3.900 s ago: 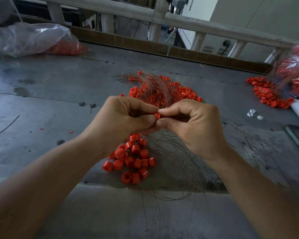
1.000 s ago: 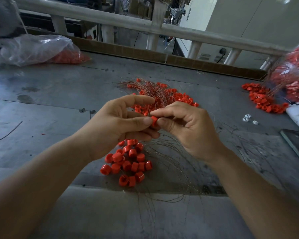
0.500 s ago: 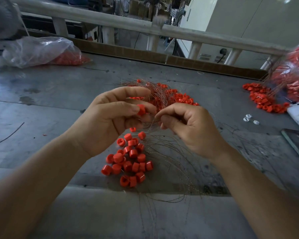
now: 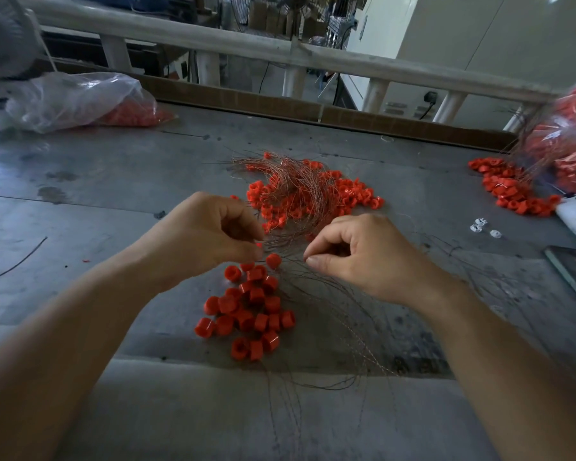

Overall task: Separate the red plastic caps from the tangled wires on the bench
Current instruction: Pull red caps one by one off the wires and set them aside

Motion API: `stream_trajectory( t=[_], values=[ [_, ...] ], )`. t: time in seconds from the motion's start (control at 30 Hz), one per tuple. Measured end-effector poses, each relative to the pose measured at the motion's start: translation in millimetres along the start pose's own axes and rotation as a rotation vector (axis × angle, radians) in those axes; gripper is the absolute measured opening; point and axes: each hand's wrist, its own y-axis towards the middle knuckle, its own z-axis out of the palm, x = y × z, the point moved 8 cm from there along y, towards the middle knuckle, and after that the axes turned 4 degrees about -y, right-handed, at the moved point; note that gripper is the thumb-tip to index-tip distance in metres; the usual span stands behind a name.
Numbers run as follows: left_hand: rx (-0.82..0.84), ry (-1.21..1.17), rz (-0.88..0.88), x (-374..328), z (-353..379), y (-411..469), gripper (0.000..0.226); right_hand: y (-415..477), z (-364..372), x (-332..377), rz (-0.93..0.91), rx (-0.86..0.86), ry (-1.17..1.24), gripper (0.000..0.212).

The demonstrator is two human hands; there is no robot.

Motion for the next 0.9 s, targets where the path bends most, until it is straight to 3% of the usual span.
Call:
stream_trajectory(
  t=[0.13, 0.37, 0.57, 0.9],
  values=[
    [0.010, 0.024, -0.028, 4.2, 0.6, 1.3, 0.017, 0.0, 7.1, -0.9, 0.011, 0.043, -0.041, 0.002],
    [-0.234, 0.201, 0.029, 12.5, -16.2, 8.8, 0.028, -1.4, 12.5, -5.3, 0.045, 0.114, -0.077, 0.002],
    [-0.383, 0.335, 0.042, 19.8, -27.8, 15.3, 0.012, -0.9, 1.0, -11.5, 0.091, 0.052, -0.069, 0.013],
    [-0.330, 0.453, 0.099, 19.9, -18.7, 21.2, 0.015, 0.3, -20.4, -29.5, 0.192, -0.134, -0.158, 0.014]
  ],
)
